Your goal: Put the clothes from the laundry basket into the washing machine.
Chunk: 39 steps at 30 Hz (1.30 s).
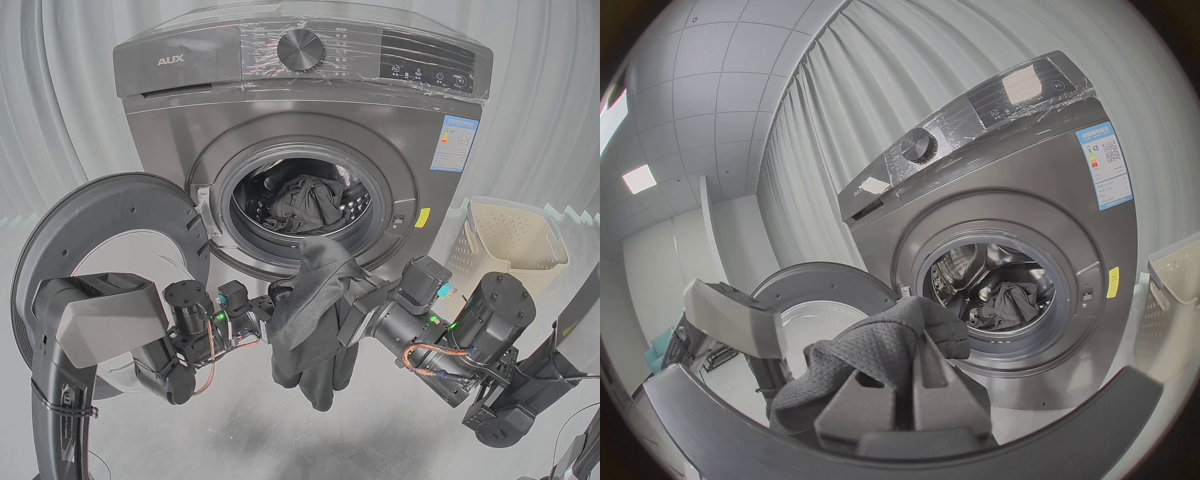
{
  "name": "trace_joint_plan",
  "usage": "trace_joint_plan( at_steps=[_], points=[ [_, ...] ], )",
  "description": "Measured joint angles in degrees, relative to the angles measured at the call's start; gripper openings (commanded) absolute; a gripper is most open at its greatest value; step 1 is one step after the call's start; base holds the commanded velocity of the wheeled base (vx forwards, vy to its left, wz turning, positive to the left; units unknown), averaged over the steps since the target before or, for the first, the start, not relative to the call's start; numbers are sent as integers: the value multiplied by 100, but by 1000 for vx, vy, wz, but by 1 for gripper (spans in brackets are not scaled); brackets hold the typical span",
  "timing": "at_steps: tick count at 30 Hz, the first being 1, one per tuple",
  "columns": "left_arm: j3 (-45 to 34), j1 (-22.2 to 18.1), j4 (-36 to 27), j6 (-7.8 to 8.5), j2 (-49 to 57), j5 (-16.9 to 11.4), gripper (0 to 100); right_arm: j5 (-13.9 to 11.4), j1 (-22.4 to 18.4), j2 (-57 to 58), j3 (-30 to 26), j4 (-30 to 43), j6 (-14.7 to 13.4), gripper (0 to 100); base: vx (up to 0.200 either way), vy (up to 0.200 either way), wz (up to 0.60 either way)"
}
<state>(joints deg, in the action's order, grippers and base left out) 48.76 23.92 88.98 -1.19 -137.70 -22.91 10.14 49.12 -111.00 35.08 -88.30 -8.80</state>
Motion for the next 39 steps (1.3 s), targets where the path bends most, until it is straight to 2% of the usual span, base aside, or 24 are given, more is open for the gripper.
trace_joint_plan(
  at_steps=[3,12,18,22,23,30,39],
  points=[
    [-386,-17,0,9,330,-2,0,17,-96,-6,-24,2,-23,0,0,0,0],
    [-1746,-107,-2,168,1631,-51,0,230,-455,-110,-69,35,-149,0,0,0,0],
    [-2071,-300,-2,99,2376,-229,0,502,-673,-297,-301,57,-340,0,0,0,0],
    [-2091,-430,-5,98,2636,-244,0,524,-678,-441,-354,77,-391,0,0,0,0],
    [-2089,-449,-2,95,2682,-244,0,524,-670,-472,-352,74,-395,100,0,0,0],
    [-2093,-474,-13,87,2925,-249,0,523,-758,-839,-518,71,-419,100,0,0,0],
    [-2068,-408,-16,71,3057,-249,0,393,-933,-1554,-1309,6,-428,100,0,0,0]
  ],
)
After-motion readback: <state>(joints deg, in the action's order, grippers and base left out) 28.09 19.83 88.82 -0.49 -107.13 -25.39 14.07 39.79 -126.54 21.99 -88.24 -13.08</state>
